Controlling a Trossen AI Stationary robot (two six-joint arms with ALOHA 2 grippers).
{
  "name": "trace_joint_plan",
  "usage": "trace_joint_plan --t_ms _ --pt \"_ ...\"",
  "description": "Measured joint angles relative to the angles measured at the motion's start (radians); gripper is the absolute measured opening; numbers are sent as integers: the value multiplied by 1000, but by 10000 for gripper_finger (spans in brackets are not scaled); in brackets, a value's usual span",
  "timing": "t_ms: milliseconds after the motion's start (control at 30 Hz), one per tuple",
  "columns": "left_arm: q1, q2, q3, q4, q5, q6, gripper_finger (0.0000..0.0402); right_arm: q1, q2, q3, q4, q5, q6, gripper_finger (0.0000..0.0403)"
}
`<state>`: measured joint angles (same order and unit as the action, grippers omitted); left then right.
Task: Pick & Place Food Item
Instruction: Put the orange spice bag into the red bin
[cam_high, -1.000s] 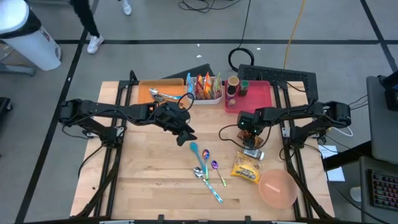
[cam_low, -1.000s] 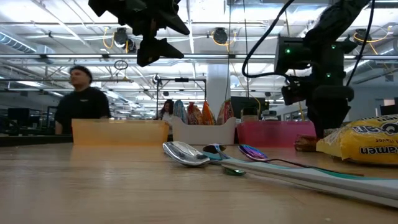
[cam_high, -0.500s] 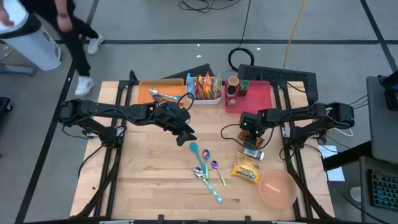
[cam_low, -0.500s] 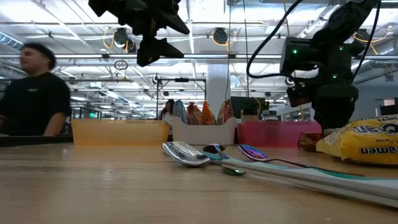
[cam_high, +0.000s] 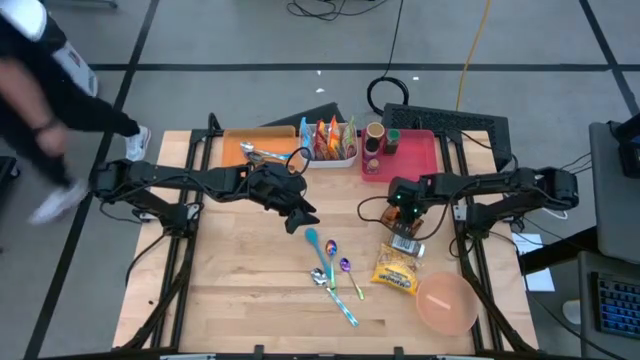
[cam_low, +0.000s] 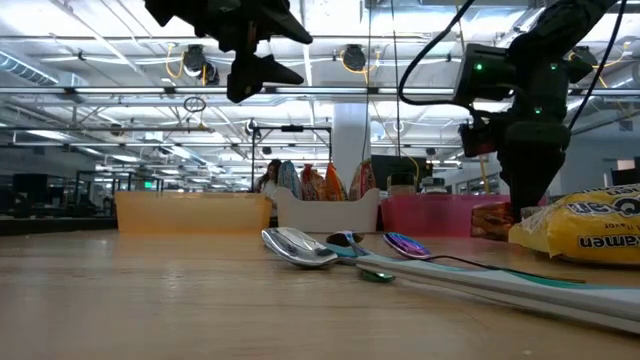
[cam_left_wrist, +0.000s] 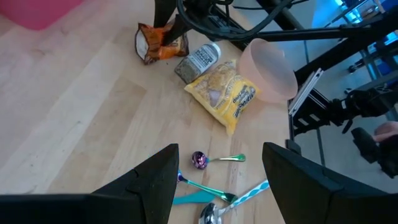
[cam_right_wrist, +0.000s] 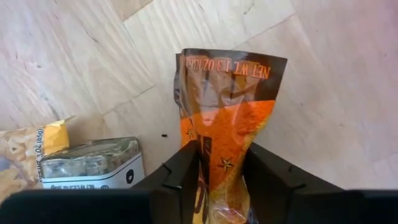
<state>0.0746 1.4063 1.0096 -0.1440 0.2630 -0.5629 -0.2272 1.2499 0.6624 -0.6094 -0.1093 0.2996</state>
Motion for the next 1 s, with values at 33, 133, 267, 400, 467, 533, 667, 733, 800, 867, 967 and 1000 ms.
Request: trace_joint_plan --t_ms 33,133,267,400,467,533,667,733,800,867,967,1000 --pt "0 0 0 0 1 -1 241 0 1 0 0 0 0 102" --pt "0 0 0 0 1 -11 241 0 0 0 1 -1 0 85" --pt "0 0 0 0 2 -18 241 0 -2 0 8 -19 0 67" --pt "0 0 0 0 20 -23 241 -1 -19 7 6 -27 1 52" --pt "0 0 0 0 25 -23 241 -1 -35 21 6 -27 -4 46" --pt "0 0 0 2 24 -23 241 -1 -49 41 8 -26 -18 42" --pt "9 0 0 24 26 -19 241 -1 -63 85 6 -27 -27 38" --pt "21 0 0 32 26 -15 241 0 -63 117 7 -27 -29 38" --pt "35 0 0 42 26 -15 241 0 -63 154 7 -36 -31 38" --pt "52 0 0 48 26 -12 241 0 -63 192 13 -52 -33 38" --pt "76 0 0 48 25 5 241 0 -63 242 30 -53 -35 38" --pt "84 0 0 50 24 10 241 0 -63 259 33 -53 -36 38"
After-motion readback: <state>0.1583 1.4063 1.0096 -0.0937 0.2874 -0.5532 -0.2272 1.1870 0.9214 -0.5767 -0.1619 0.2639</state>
